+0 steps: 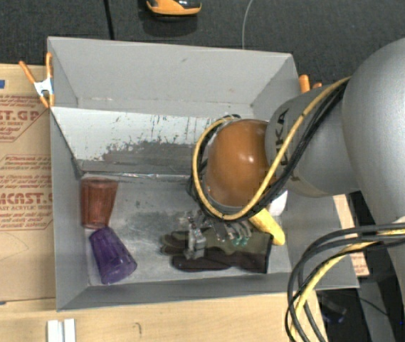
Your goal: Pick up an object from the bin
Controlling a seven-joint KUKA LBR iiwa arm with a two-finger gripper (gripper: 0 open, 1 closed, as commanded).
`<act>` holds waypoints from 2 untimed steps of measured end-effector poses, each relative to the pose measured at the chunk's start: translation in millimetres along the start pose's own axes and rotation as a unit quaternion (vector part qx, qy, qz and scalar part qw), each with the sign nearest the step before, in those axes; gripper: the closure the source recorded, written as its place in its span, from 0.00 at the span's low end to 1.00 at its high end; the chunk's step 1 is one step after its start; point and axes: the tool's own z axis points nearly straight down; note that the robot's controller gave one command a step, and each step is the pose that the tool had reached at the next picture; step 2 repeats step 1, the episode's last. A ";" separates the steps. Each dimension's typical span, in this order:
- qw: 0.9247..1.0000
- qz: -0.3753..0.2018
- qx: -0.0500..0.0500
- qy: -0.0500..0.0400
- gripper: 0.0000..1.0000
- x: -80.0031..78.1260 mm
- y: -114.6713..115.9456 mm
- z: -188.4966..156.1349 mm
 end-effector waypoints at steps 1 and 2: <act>1.000 0.016 0.000 -0.002 1.00 -1.7 -20.3 -125.6; 1.000 0.016 0.000 -0.002 1.00 -1.7 -20.3 -125.6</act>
Offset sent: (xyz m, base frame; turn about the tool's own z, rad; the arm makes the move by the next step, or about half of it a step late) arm 0.0000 0.0000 0.0000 0.0000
